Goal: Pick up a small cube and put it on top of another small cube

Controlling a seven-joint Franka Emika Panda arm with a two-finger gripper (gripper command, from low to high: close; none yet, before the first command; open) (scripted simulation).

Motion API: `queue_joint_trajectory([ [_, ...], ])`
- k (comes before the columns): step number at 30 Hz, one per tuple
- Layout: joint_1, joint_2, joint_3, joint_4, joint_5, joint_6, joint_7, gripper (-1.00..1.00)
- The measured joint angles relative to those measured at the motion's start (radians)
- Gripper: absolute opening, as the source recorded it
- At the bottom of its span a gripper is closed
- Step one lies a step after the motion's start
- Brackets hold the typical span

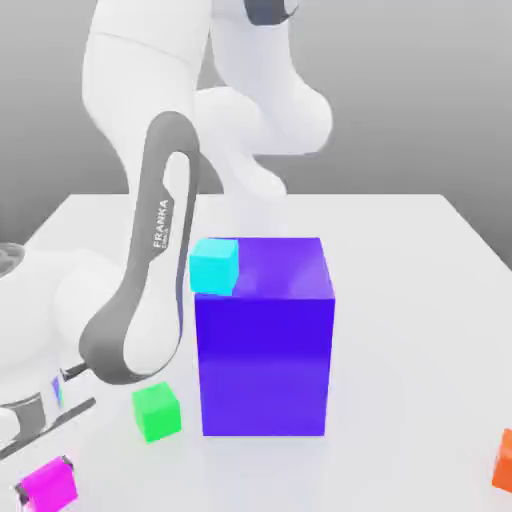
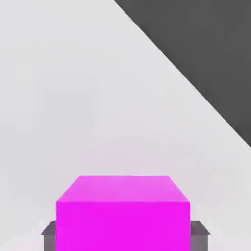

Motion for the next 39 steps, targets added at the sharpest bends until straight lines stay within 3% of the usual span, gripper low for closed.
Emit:
queue_joint_trajectory([
  [7, 0.061, -0.144, -0.077, -0.03, -0.09, -0.113, 0.066, -1.0],
  [25, 0.092, -0.14, -0.071, -0.115, 0.127, -0.22, 0.44, -1.0],
  [39, 0.178, -0.238, -0.122, -0.201, 0.188, -0.25, 0.819, -1.0],
])
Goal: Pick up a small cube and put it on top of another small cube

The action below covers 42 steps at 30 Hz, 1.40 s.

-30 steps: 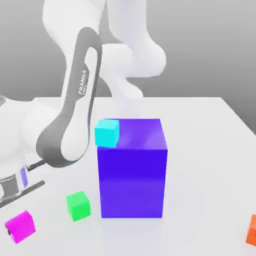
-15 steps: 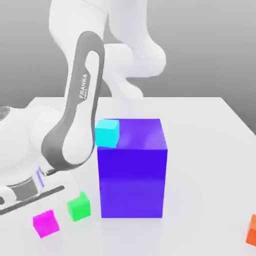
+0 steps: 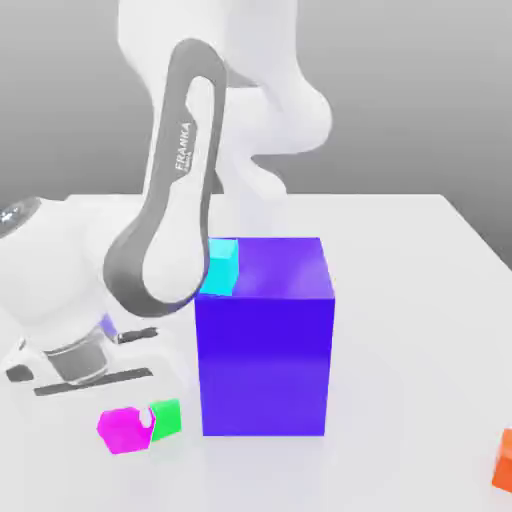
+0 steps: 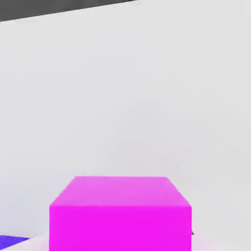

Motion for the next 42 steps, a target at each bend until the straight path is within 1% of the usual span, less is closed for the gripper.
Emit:
queue_joint_trajectory([
  [8, 0.066, -0.087, -0.053, -0.058, -0.034, 0.017, 0.262, -1.0],
  [16, 0.136, -0.186, -0.115, -0.124, -0.133, 0.059, 0.572, -1.0],
  [22, 0.166, -0.264, -0.147, -0.178, -0.262, 0.101, 0.844, -1.0],
  [30, 0.164, -0.358, -0.16, -0.248, -0.496, 0.149, 1.254, -1.0],
  [39, 0.076, -0.429, -0.096, -0.316, -0.781, 0.173, 1.731, -1.0],
  [42, 0.075, -0.437, -0.092, -0.345, -0.757, 0.2, 1.788, -1.0],
])
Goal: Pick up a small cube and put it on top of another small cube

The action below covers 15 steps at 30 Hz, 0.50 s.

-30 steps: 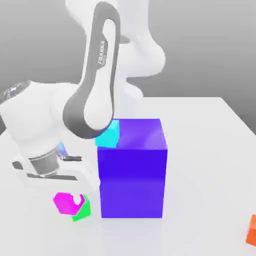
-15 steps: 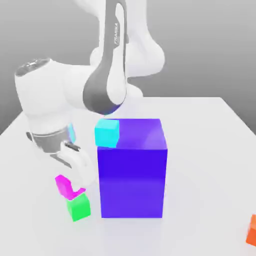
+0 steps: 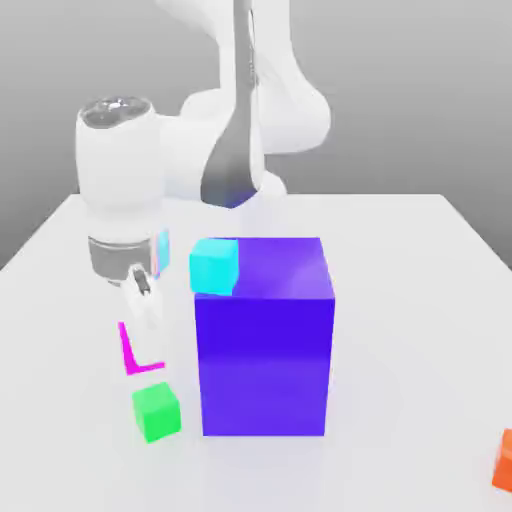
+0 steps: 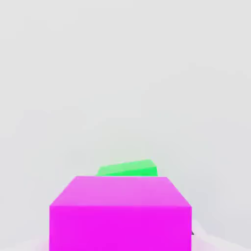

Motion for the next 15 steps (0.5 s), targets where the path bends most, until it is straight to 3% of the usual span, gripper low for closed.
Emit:
queue_joint_trajectory([
  [15, 0.045, 0.127, -0.001, 0.003, 0.208, 0.122, -0.134, -1.0],
])
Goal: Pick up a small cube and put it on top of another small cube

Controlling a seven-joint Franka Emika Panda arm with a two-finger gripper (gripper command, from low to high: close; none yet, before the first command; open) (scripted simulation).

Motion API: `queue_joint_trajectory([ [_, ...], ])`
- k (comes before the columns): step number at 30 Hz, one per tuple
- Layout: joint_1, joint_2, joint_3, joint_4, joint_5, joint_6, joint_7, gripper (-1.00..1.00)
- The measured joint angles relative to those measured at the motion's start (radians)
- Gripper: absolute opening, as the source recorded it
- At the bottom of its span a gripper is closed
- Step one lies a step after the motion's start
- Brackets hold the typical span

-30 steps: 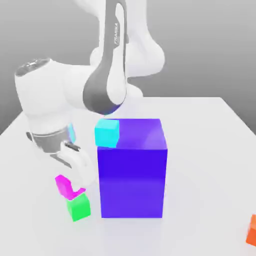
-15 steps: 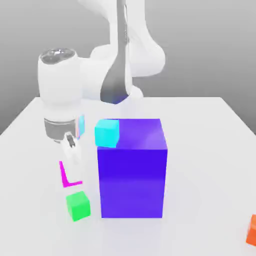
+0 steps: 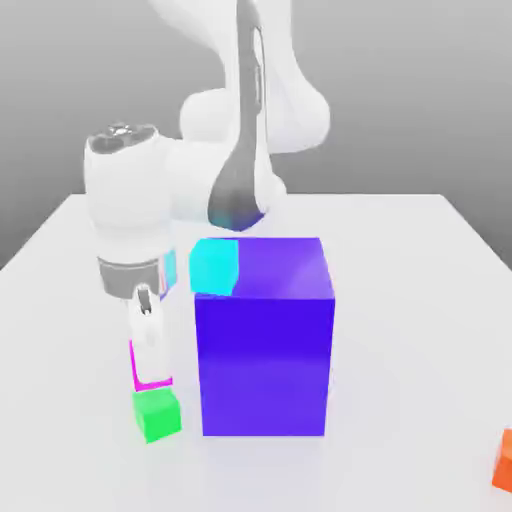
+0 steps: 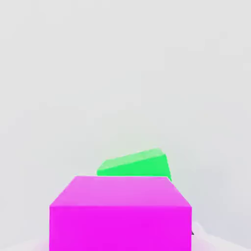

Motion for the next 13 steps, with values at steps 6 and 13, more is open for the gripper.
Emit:
queue_joint_trajectory([
  [6, -0.006, 0.064, 0.031, 0.004, 0.102, 0.043, -0.073, -1.0],
  [13, -0.036, 0.136, 0.082, 0.009, 0.193, 0.091, -0.141, 1.0],
])
